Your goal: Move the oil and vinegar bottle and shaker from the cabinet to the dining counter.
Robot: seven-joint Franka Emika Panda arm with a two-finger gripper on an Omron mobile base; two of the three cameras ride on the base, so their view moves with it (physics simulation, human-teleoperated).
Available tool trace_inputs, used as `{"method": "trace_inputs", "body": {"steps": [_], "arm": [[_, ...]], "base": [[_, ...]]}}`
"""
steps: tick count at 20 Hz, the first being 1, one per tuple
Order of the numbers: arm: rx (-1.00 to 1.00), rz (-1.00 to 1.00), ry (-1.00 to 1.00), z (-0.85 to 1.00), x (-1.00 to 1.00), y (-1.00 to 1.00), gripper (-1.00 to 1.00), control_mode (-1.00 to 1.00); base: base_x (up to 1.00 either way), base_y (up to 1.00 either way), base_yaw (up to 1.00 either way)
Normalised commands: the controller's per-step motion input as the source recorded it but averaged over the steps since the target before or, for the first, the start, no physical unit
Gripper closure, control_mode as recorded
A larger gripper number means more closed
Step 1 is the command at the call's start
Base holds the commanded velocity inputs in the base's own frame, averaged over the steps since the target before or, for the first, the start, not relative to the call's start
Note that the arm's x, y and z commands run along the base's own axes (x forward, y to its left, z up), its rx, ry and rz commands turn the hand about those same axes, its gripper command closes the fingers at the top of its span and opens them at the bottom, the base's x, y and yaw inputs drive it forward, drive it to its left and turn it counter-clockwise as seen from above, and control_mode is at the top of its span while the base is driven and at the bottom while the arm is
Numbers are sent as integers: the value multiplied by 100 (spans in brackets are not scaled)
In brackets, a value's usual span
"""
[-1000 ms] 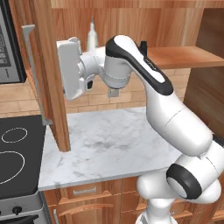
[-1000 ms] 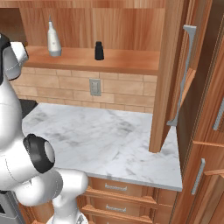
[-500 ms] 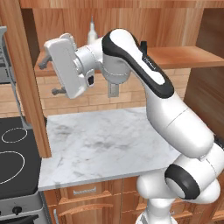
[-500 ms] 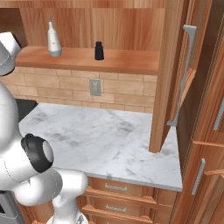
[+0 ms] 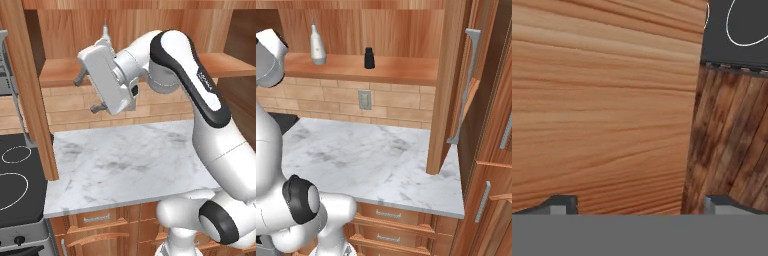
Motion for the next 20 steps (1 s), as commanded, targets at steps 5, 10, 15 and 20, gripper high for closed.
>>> {"method": "trace_inputs", "body": {"steps": [5,10,15,20], "arm": [[-31,0,-15,0,-34,-58,-100,-100],[-35,0,-18,4,-35,-55,-100,-100],[-36,-2,-18,7,-28,-49,-100,-100],[-31,-8,-20,4,-26,-52,-100,-100]], "base": [[0,0,0],[0,0,0],[0,0,0],[0,0,0]]}}
